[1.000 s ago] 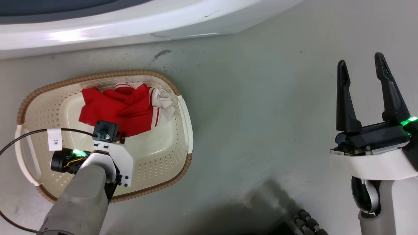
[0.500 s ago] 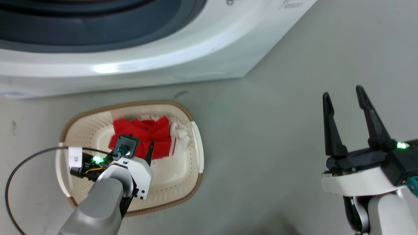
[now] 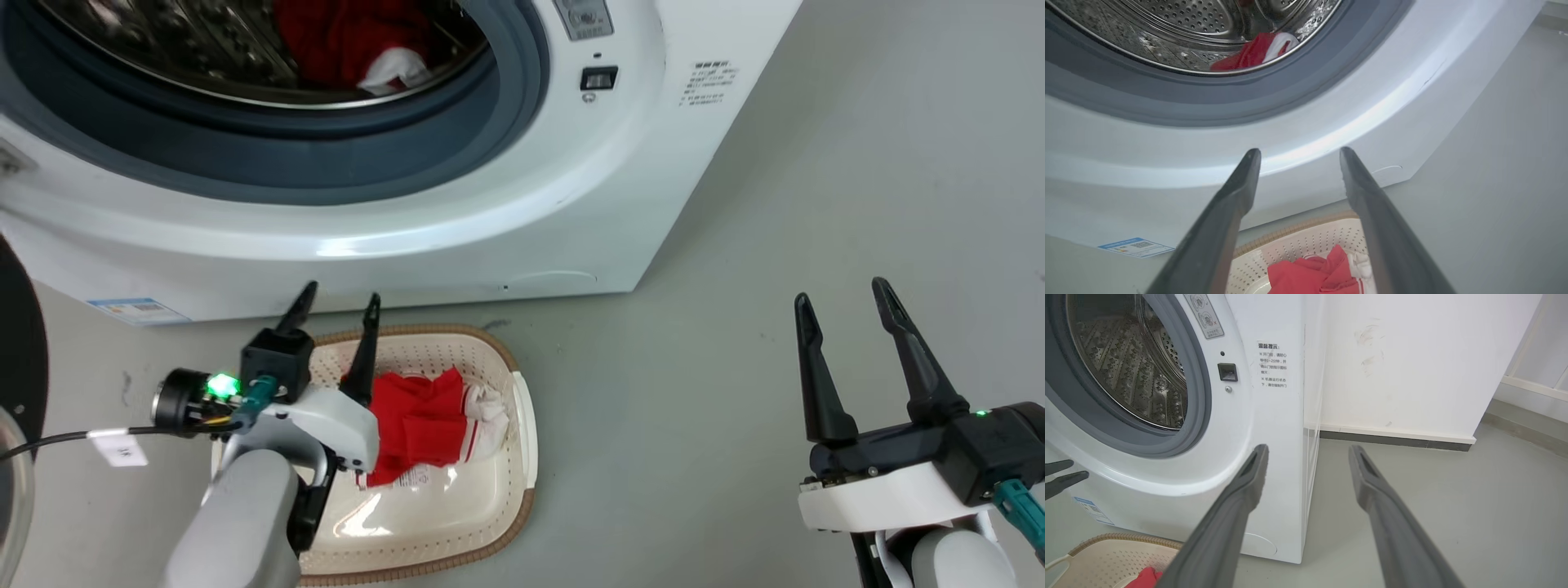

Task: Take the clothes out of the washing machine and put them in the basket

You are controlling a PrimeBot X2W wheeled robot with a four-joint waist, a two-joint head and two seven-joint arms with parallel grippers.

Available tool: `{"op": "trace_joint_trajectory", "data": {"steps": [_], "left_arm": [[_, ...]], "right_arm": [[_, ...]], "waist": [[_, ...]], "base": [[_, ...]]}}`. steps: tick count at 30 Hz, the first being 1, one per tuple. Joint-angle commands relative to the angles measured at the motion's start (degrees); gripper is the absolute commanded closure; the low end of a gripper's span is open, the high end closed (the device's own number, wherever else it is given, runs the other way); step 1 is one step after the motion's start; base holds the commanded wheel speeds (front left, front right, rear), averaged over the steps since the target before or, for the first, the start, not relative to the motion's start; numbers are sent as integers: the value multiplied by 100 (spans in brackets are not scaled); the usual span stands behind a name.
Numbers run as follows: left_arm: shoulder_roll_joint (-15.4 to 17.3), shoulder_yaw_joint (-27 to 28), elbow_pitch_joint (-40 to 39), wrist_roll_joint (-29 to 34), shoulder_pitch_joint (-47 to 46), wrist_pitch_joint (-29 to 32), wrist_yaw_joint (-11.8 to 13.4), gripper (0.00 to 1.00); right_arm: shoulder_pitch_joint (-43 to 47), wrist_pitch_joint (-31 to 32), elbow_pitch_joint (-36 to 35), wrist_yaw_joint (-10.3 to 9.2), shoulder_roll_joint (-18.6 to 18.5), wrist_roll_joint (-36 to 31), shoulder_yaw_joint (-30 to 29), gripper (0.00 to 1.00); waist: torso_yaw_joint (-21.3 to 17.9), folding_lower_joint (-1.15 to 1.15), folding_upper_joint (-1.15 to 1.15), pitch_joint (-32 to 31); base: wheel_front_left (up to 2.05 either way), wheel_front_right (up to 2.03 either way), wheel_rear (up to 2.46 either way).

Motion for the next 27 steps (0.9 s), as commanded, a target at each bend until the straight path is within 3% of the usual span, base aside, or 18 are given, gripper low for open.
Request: {"op": "trace_joint_trajectory", "data": {"steps": [1,6,11,17,23,27], "left_arm": [[-7,142,-188,78,80,-14,-32,0],[-58,648,-599,195,-159,-15,-116,0],[-14,909,-452,362,-782,-15,-269,0],[96,975,110,503,-1720,-15,-422,0],[299,902,1162,630,-2977,66,-560,0],[424,713,1775,729,-3743,415,-682,0]], "right_arm": [[40,-14,8,-4,1,-22,7,0],[11,-13,-8,-4,2,-2,42,0],[-103,-14,-52,-4,1,43,70,0],[-239,-14,-89,-4,2,117,101,0],[-442,-14,-130,-4,1,207,176,0],[-560,-14,-170,-4,3,293,207,0]], "waist": [[22,2,0,-109],[-51,2,0,-115],[-187,2,0,45],[-353,2,0,328],[-615,2,0,764],[-769,2,0,1087]], "base": [[0,0,0],[0,0,0],[0,0,0],[0,0,0],[0,0,0],[0,0,0]]}}
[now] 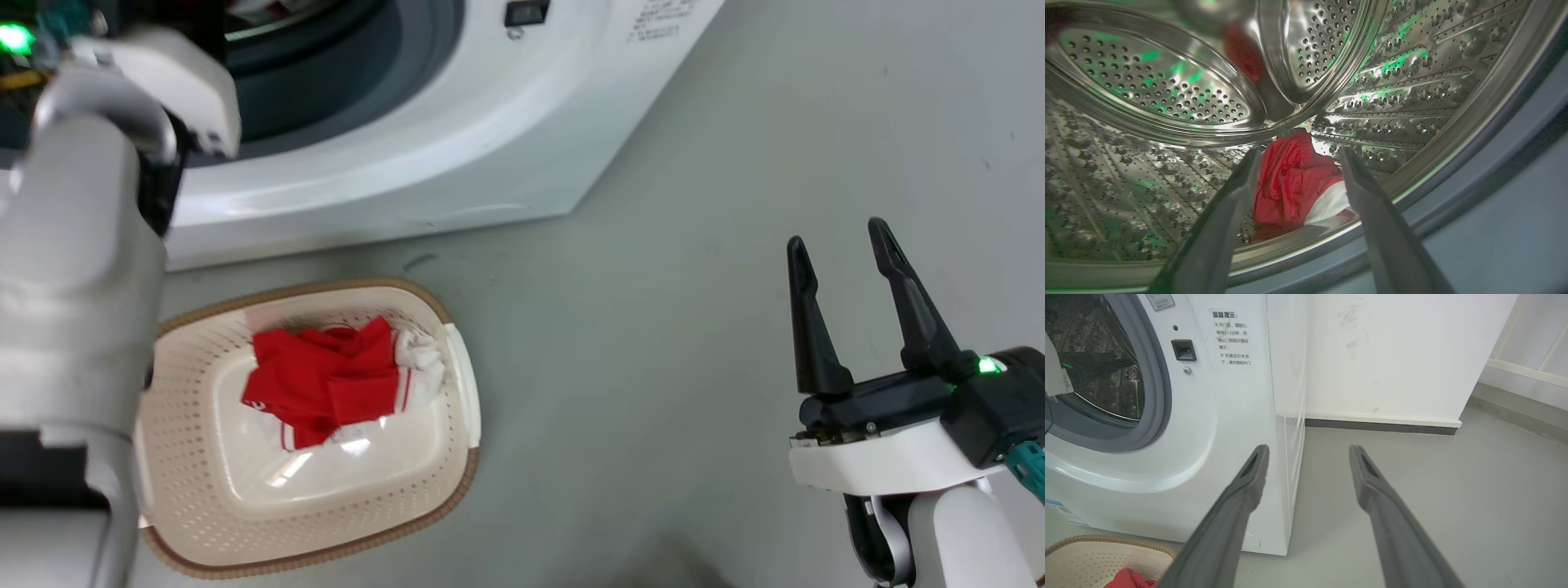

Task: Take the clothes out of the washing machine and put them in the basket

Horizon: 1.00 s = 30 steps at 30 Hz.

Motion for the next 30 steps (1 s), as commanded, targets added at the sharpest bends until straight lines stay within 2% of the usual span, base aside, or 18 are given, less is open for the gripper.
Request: {"op": "trace_joint_trajectory", "data": {"steps": [1,4,9,12,20,26,30], "left_arm": [[36,-25,113,-21,-215,103,-38,0],[144,-147,509,-27,-832,512,-130,0],[217,-302,1109,-372,-1714,1557,-204,0],[205,-558,1295,-705,-2104,2282,-211,0],[564,-1029,1595,-1351,-3000,4055,-210,0],[684,-1189,1628,-1782,-3279,4938,-210,0],[799,-1309,1566,-1843,-3381,5028,-211,0]], "right_arm": [[-83,-13,-26,-4,5,41,23,0],[-179,-13,-72,-4,5,119,45,0],[-283,-13,-121,-4,5,236,59,0],[-327,-12,-126,-4,4,299,85,0],[-442,-12,-205,-4,5,470,214,0],[-457,-12,-246,-4,6,617,271,0],[-497,-12,-265,-4,5,649,306,0]], "waist": [[-175,-1,0,247],[-303,-1,0,482],[-450,-1,0,789],[-530,-1,0,948],[-809,-1,0,1306],[-929,-1,0,1522],[-985,-1,0,1633]], "base": [[0,0,0],[0,0,0],[0,0,0],[0,0,0],[0,0,0],[0,0,0],[0,0,0]]}}
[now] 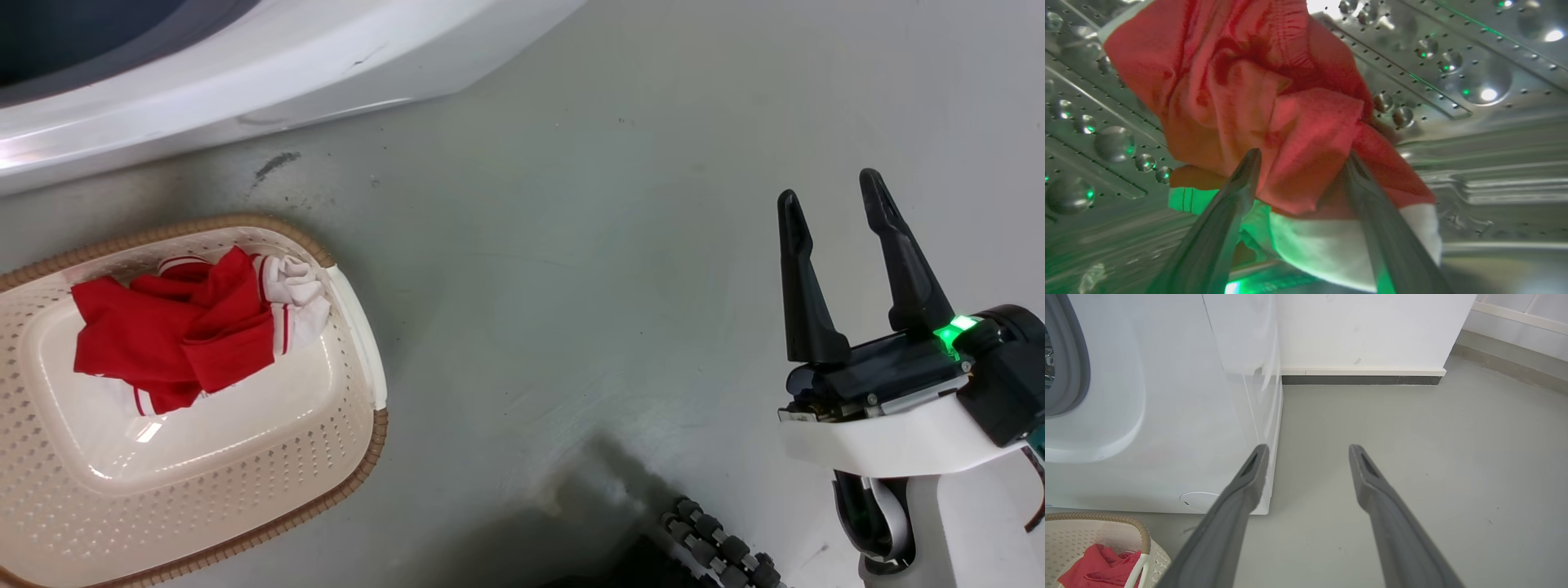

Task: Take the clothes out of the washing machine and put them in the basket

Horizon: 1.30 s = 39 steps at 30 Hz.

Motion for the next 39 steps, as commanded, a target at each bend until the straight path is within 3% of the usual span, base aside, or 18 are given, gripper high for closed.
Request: {"op": "trace_joint_trajectory", "data": {"steps": [1,15,16,17,18,19,28,39], "left_arm": [[3,-52,-3,-19,-38,37,1,0],[106,-375,1,-98,44,-108,-4,0],[106,-403,-8,-106,54,-126,-4,49],[111,-427,-15,-120,60,-143,-4,67],[123,-447,-31,-119,58,-172,-5,97],[146,-467,-45,-111,50,-227,-4,100],[161,-596,-54,-168,-8,-612,1,100],[91,-872,-106,-325,639,-1734,0,100]], "right_arm": [[-101,-14,-18,-4,6,20,7,0],[-110,-14,-16,-4,5,32,-4,0],[-106,-14,-13,-4,5,31,-3,0],[-101,-14,-7,-4,5,31,0,0],[-98,-14,0,-4,5,32,4,0],[-101,-14,5,-4,5,36,13,0],[-119,-13,39,-4,5,13,4,0],[-25,-13,176,-4,4,-155,-70,0]], "waist": [[-31,-1,0,47],[-36,-1,0,170],[-35,-1,0,172],[-33,-1,0,173],[-31,-1,0,176],[-32,-1,0,178],[-16,-1,0,130],[198,-1,0,-398]], "base": [[0,0,0],[0,0,0],[0,0,0],[0,0,0],[0,0,0],[0,0,0],[0,0,0],[0,0,0]]}}
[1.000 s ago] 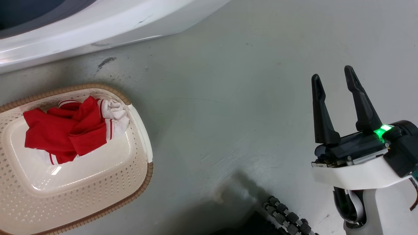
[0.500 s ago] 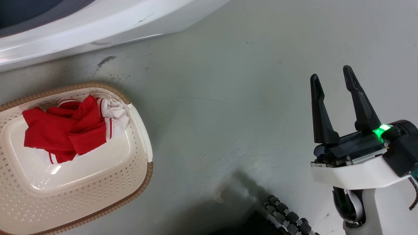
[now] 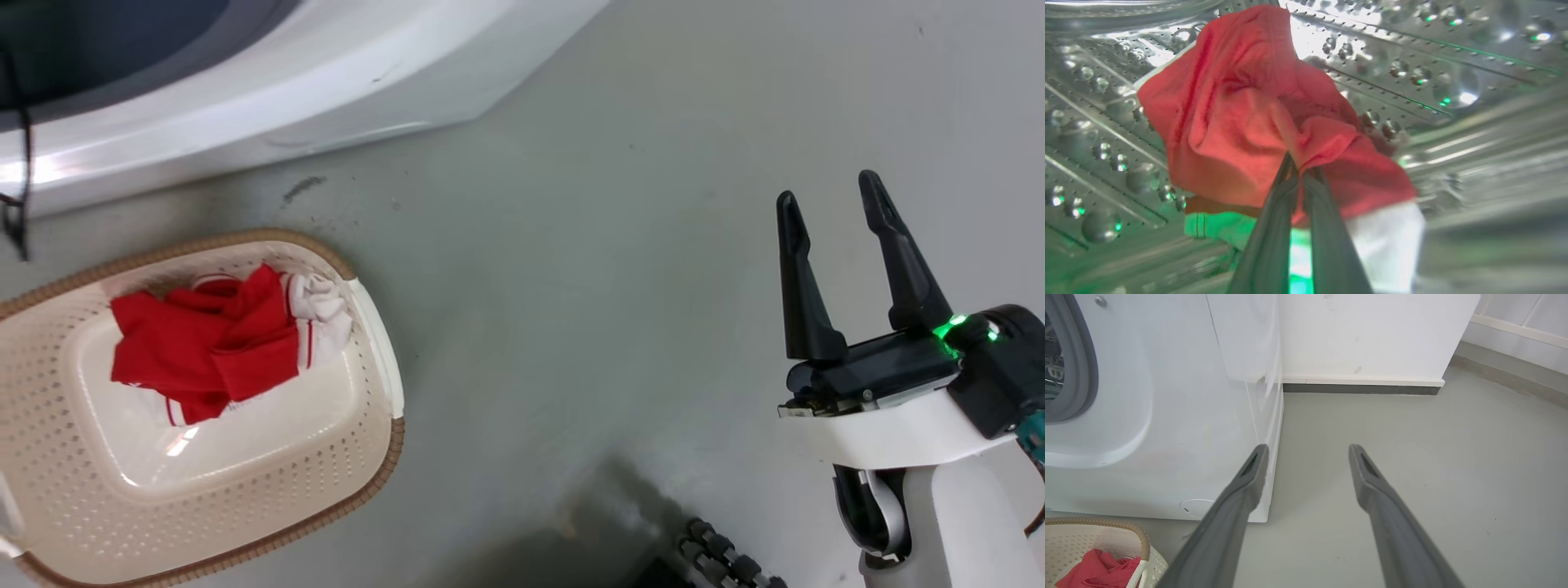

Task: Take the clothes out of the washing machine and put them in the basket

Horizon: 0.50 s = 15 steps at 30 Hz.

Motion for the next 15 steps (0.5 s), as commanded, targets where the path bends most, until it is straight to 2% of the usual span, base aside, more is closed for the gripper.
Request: {"op": "trace_joint_trajectory", "data": {"steps": [1,15], "left_arm": [[-29,-22,-11,-60,151,-82,0,100],[-235,-747,-396,-750,1889,-1477,-1,100]], "right_arm": [[42,-12,33,-4,4,-25,-12,0],[495,-12,356,-4,1,-405,-137,0]], "waist": [[104,0,0,-203],[584,0,0,-1514]], "base": [[0,0,0],[0,0,0]]}}
